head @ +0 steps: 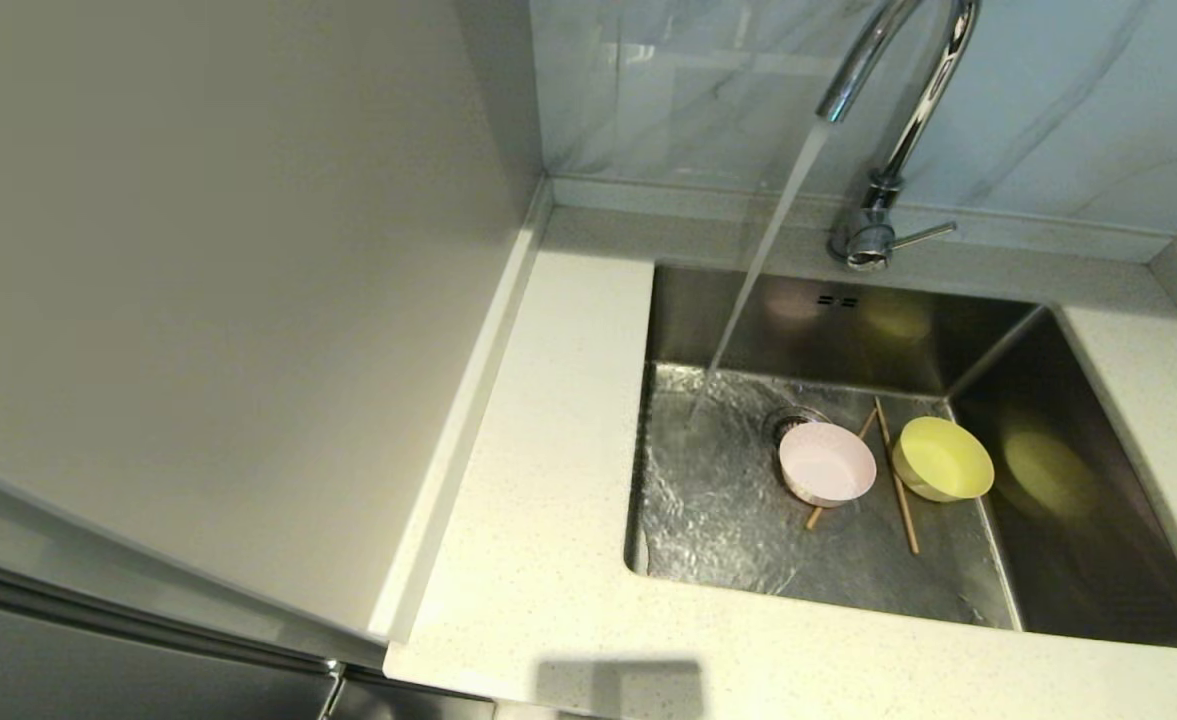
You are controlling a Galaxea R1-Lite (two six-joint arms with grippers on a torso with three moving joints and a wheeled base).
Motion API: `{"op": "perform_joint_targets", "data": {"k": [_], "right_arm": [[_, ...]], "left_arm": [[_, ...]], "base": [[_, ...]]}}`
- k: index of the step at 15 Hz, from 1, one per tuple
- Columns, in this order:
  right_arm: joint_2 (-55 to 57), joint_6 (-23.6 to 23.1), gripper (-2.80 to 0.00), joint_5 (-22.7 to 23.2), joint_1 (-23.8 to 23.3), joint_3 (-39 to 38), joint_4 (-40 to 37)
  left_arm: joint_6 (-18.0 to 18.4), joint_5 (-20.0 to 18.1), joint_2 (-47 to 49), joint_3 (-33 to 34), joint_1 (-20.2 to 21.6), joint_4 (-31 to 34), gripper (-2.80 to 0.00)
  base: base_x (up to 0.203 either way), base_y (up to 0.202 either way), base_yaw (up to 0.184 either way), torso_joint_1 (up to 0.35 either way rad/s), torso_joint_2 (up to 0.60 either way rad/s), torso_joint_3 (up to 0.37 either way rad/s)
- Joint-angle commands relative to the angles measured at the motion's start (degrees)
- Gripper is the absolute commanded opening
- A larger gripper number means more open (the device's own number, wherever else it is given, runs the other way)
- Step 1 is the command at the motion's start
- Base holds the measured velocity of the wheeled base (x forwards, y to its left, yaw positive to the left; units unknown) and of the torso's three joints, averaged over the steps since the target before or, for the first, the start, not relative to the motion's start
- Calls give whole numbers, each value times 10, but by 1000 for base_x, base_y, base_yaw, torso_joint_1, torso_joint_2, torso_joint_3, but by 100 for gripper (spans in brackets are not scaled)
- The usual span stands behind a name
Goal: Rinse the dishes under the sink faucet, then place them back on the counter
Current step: Wait for the water to rinse the bowl
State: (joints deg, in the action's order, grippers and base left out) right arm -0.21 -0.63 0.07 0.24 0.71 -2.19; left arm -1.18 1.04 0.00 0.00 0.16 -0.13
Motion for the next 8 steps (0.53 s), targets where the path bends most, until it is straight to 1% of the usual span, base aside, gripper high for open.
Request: {"op": "perform_joint_targets", "data": {"k": [1, 4, 8], "right_arm": [[2, -1, -280, 0, 0, 0, 0], [2, -1, -280, 0, 0, -6, 20], [2, -1, -280, 0, 0, -7, 21]], "left_arm": [[0, 0, -2, 0, 0, 0, -280], [0, 0, -2, 0, 0, 0, -280], [0, 0, -2, 0, 0, 0, -280]], "base": [[0, 0, 0, 0, 0, 0], [0, 0, 0, 0, 0, 0], [0, 0, 0, 0, 0, 0]]}}
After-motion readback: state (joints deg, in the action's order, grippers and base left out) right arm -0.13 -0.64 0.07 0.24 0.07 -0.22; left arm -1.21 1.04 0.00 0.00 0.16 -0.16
